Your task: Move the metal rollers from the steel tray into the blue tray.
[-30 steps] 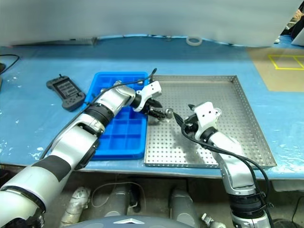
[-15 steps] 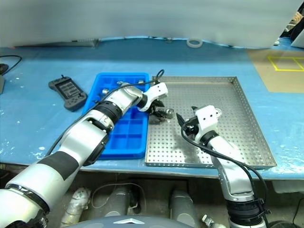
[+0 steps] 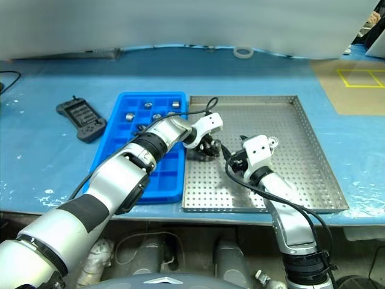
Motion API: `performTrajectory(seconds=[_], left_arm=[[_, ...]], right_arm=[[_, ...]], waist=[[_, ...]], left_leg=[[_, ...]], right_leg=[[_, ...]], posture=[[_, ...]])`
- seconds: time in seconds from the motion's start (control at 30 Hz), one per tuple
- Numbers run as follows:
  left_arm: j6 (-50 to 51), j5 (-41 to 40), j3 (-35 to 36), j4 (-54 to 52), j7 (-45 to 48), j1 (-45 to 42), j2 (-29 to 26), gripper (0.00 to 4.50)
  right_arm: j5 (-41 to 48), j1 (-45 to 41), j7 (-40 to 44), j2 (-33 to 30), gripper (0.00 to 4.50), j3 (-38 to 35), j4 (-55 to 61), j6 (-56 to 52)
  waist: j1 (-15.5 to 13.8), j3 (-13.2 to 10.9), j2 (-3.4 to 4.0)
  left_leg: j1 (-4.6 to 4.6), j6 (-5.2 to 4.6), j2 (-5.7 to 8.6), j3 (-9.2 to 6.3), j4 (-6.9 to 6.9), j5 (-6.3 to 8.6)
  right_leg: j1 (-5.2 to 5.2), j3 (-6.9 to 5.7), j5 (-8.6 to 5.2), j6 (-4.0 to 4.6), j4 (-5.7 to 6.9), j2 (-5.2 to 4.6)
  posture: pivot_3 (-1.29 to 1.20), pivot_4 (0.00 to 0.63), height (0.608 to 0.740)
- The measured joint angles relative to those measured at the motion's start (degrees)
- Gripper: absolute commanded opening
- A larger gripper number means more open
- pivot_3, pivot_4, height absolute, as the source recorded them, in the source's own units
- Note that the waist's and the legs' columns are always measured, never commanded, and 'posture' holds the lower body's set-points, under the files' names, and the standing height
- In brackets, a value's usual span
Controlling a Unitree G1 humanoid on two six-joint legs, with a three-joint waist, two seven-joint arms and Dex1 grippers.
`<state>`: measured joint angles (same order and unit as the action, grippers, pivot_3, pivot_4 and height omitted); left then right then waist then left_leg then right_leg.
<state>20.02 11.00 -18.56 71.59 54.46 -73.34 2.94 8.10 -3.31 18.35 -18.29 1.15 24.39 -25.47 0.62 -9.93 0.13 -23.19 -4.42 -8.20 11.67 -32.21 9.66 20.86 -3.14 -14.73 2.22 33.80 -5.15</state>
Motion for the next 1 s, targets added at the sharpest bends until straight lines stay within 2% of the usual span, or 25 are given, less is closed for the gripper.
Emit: performTrajectory(seconds=[0.07, 0.2, 0.3, 0.6, 0.87, 1.0], left_arm=[[-0.3, 0.3, 0.0, 0.0, 0.0, 0.1, -0.2, 3.14], [-1.9, 1.6, 0.0, -0.2, 0.0, 0.5, -1.0, 1.94], [-2.1, 1.8, 0.0, -0.3, 0.6, 0.5, -1.2, 1.70], [-2.7, 1.4, 0.8, -1.4, 1.9, 1.2, -2.0, 1.66], [-1.8, -5.8, 5.9, -6.8, 16.9, 4.7, -5.2, 1.66], [-0.7, -8.1, 8.0, -10.0, 18.4, 4.7, -8.2, 1.66]], right_arm=[[-0.1, 0.0, -0.1, 0.1, 3.48, 0.0, 0.0, 0.0], [-0.3, 0.1, -0.5, 0.4, 3.48, 0.0, 0.0, 0.0], [-0.4, 0.1, -0.7, 0.4, 3.48, 0.0, -0.1, 0.1], [-0.5, -0.3, -0.9, 0.5, 3.48, 0.0, -1.2, 0.6], [0.1, -1.7, 2.2, -0.7, 3.48, 0.3, -1.0, 0.7], [1.1, -2.6, 4.9, -3.7, 3.48, -0.5, -0.5, 0.5]], waist=[[0.2, 0.0, 0.00], [0.3, 0.0, 0.00], [0.3, 0.0, 0.01], [0.5, 0.0, 0.00], [0.3, 0.0, 0.01], [0.4, -0.1, 0.00]], left_leg=[[0.01, 0.13, 0.01, 0.00, 0.00, 0.10], [0.01, 0.13, 0.00, 0.00, 0.03, 0.10], [0.01, 0.05, 0.00, 0.00, 0.08, 0.07], [-0.02, 0.09, 0.00, 0.01, 0.09, 0.10], [-0.58, -0.08, 0.00, 0.02, 0.04, 0.14], [-0.61, -0.09, -0.01, 0.03, -0.03, 0.15]], right_leg=[[-0.03, 0.00, 0.02, 0.03, -0.06, 0.00], [0.01, 0.00, 0.02, 0.03, -0.06, 0.00], [0.03, 0.00, 0.02, 0.03, -0.08, 0.01], [0.07, 0.00, 0.02, 0.03, -0.10, 0.01], [0.58, -0.03, 0.04, 0.04, -0.02, -0.02], [0.62, -0.04, 0.04, 0.05, 0.01, -0.03]], posture=[[-0.35, 0.150, 0.740], [-0.35, 0.150, 0.740], [-0.34, 0.150, 0.740], [-0.34, 0.150, 0.740], [-0.32, 0.150, 0.740], [-0.31, 0.150, 0.740]])
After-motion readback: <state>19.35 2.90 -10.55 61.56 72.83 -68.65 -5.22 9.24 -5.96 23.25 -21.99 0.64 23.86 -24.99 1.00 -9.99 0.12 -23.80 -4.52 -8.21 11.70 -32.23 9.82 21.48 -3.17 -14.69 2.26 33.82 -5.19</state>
